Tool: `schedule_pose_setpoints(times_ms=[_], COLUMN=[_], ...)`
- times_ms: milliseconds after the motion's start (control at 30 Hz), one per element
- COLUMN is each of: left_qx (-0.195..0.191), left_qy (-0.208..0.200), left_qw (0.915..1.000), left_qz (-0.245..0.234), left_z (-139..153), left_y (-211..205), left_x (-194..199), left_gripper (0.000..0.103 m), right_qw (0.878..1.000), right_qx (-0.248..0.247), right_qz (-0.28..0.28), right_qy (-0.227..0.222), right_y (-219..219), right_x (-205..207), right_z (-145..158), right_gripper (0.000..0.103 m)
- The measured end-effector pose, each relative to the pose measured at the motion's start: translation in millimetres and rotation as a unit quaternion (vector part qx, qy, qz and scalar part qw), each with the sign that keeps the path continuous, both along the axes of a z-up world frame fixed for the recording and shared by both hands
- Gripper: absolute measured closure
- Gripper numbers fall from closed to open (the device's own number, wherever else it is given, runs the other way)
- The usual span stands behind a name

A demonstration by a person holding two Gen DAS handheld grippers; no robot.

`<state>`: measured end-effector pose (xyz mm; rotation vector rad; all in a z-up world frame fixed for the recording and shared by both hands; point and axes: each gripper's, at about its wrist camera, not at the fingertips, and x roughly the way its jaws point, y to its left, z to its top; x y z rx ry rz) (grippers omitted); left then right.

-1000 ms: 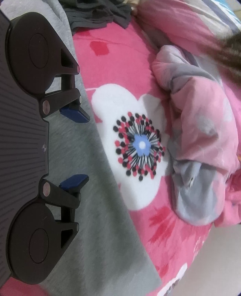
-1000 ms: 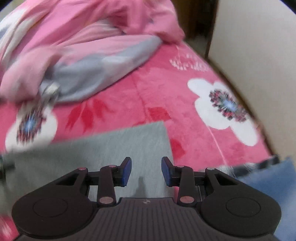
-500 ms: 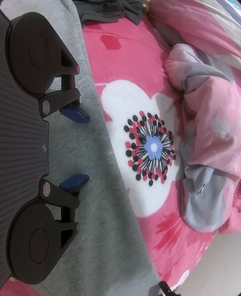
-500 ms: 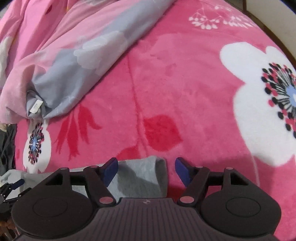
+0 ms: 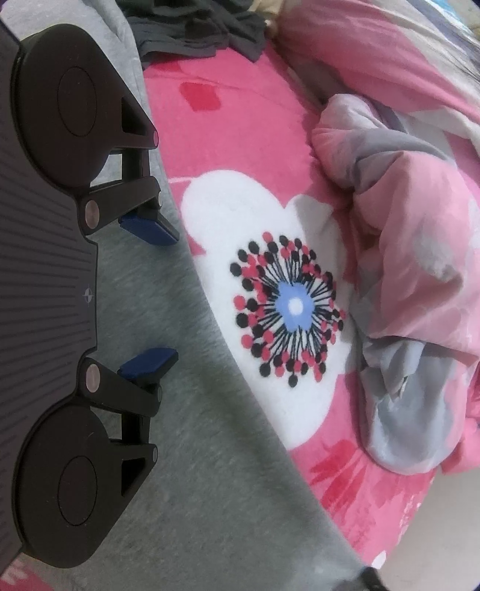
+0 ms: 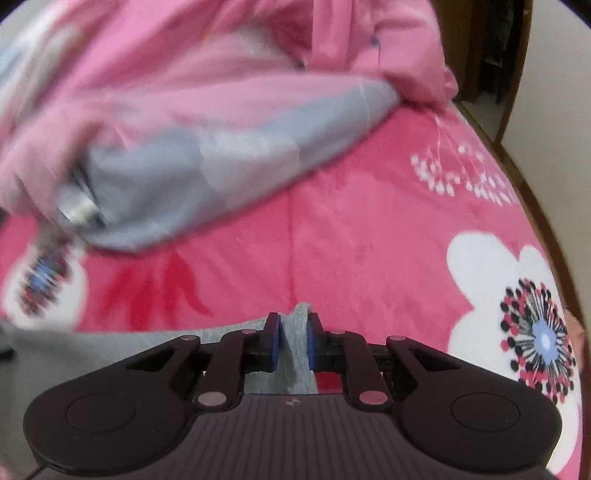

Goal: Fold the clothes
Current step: 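Release the sweatpants with the right gripper and hover both grippers above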

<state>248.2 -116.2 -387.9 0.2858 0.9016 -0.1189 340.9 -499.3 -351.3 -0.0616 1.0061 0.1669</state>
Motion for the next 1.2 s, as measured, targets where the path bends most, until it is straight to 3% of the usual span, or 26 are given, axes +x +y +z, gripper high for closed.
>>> schedule_pose_setpoints(times_ms=[33, 100, 167, 267, 367, 433, 567, 633, 700, 833, 967, 1067, 1200], left_qx=[0.002, 0.005, 0.002, -0.005, -0.008, -0.01, -0.012, -0.011, -0.008, -0.015, -0.017, -0.014, -0.01], left_qy=[0.0, -0.002, -0.002, -0.003, -0.002, -0.002, -0.002, -0.003, -0.005, -0.006, -0.006, -0.004, -0.006], left_qw=[1.0, 1.0, 1.0, 1.0, 1.0, 0.9999, 0.9998, 0.9998, 0.9999, 0.9998, 0.9997, 0.9998, 0.9998], left_qz=[-0.001, -0.003, -0.003, -0.001, 0.002, 0.006, 0.013, 0.014, 0.012, 0.011, 0.013, 0.016, 0.015], left_z=[0, 1, 2, 2, 3, 4, 3, 3, 3, 2, 2, 2, 1], left_y=[-1, -1, 0, 3, 3, 3, 4, 3, 3, 7, 7, 6, 5], left_x=[0, 0, -1, -1, 1, 2, 6, 7, 7, 7, 9, 9, 9], left_gripper=[0.041, 0.041, 0.041, 0.041, 0.041, 0.041, 0.04, 0.039, 0.038, 0.036, 0.034, 0.034, 0.034], right_qw=[1.0, 0.999, 0.997, 0.99, 0.998, 0.999, 0.977, 0.964, 0.956, 0.969, 0.963, 0.97, 0.982], right_qx=[-0.017, 0.001, 0.013, -0.043, -0.015, 0.007, 0.056, 0.03, -0.032, -0.096, -0.178, -0.176, -0.086], right_qz=[-0.004, -0.031, -0.079, -0.133, -0.048, 0.039, 0.208, 0.262, 0.287, 0.201, 0.096, 0.065, 0.105], right_qy=[0.017, 0.024, 0.013, -0.029, -0.039, -0.035, -0.002, 0.022, 0.044, 0.111, 0.177, 0.153, 0.135], right_y=[0, -8, -17, -17, 5, 33, 98, 120, 122, 69, 18, 16, 51], right_x=[4, 7, 5, -6, -22, -34, -55, -63, -70, -58, -36, -28, -52], right_z=[-15, -27, -16, 9, 35, 41, 19, -1, -21, -23, -19, 0, 18], right_gripper=[0.079, 0.074, 0.057, 0.054, 0.058, 0.058, 0.06, 0.061, 0.061, 0.062, 0.061, 0.063, 0.063])
